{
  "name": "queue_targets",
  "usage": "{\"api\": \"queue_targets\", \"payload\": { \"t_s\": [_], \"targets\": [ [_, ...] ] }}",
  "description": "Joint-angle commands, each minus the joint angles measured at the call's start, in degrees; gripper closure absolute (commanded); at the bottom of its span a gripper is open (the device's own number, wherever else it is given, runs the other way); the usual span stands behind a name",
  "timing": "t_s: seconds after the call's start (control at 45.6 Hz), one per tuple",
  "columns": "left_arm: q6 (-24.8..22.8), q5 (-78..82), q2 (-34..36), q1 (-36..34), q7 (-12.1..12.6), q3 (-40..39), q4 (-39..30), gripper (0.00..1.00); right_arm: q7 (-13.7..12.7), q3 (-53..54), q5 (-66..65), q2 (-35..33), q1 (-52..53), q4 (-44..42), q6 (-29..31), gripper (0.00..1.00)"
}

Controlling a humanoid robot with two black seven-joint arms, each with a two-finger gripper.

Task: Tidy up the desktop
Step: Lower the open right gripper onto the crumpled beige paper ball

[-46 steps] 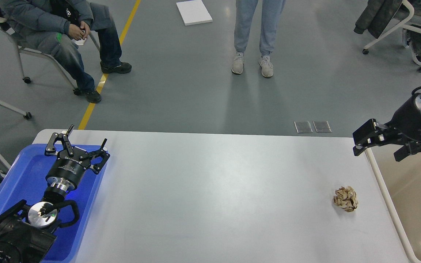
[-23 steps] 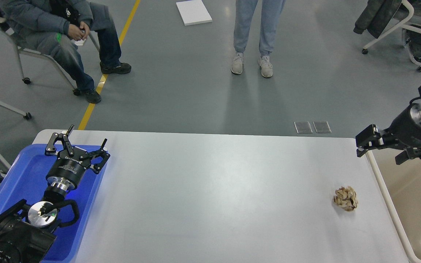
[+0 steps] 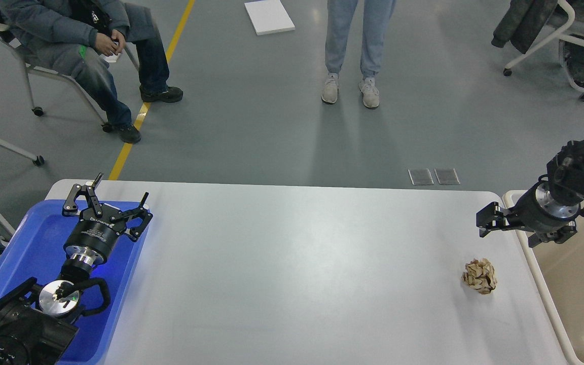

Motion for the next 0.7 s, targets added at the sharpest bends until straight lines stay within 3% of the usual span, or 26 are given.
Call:
{"api": "queue_targets", "payload": {
  "t_s": [0.0,0.263,0.68],
  "targets": [
    [0.0,0.0,0.0,0.0,0.0,0.0,0.0,0.0,3.2,0.7,-0.2,2.7,-6.2,-2.4,-4.6,0.0],
    [0.0,0.1,0.0,0.0,0.0,0.0,0.0,0.0,6.0,0.8,-3.8,3.6,-9.3,-3.0,-8.7,0.0],
    [0.0,0.0,0.0,0.0,0.0,0.0,0.0,0.0,6.1,0.7,-4.1,4.6,-12.0,-3.9,-12.1,0.0]
  ]
}}
